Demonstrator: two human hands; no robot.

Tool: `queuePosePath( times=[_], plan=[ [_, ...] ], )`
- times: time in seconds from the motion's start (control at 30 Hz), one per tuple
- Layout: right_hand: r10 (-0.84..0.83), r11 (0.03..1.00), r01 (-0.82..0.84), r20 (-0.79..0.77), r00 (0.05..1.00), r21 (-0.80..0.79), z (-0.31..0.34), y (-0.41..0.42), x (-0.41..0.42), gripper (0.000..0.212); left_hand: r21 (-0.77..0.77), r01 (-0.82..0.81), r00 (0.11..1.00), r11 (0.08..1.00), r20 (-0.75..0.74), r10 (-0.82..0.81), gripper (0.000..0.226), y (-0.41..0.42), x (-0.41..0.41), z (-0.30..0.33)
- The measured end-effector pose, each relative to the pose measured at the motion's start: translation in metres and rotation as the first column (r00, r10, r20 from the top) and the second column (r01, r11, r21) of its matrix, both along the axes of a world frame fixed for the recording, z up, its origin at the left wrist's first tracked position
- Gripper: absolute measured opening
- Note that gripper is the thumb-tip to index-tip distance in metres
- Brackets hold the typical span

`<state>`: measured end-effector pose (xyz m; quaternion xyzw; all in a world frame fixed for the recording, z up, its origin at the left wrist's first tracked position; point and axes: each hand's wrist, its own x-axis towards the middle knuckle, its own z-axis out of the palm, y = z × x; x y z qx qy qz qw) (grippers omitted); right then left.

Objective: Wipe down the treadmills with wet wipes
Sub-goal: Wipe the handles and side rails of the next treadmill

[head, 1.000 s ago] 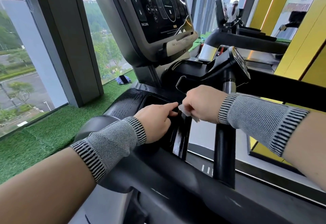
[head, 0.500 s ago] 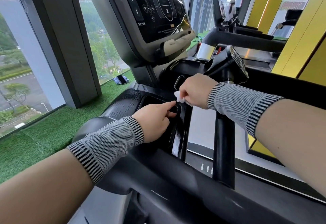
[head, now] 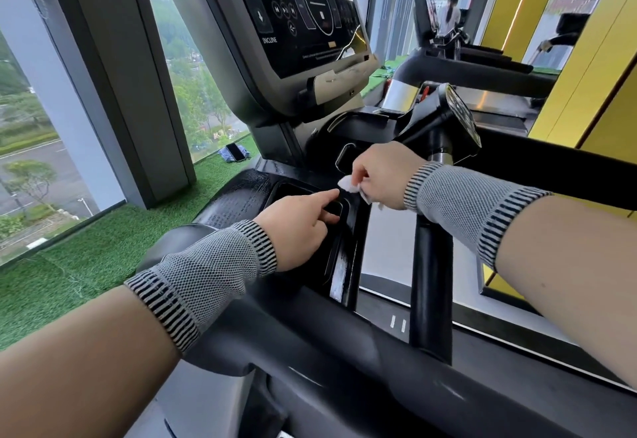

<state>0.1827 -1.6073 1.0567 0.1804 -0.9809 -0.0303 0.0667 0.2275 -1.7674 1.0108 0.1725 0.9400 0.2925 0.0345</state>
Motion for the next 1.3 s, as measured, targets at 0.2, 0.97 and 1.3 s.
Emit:
queuePosePath(
  times=[0.2, 0.97, 1.3],
  plan=[
    [-0.040, 0.999, 0.041, 0.023, 0.999, -0.035, -0.005, -0.003, 0.010, 0.019, 0.038, -0.016, 1.000, 0.999, -0.019, 0.017, 0.064, -0.001, 0.005, -0.003],
    [0.534, 0.833, -0.549, 0.158, 0.831, 0.071, -0.040, -0.009, 0.092, 0.025, -0.113, -0.112, 0.989, 0.987, -0.113, 0.099, 0.058, -0.028, 0.056, -0.009],
    [0.294, 0.734, -0.031, 0.276, 0.915, -0.678, 0.009, -0.027, 0.087, 0.021, 0.218, -0.171, 0.936, 0.961, -0.269, 0.227, 0.035, -0.062, 0.054, -0.002]
  ],
)
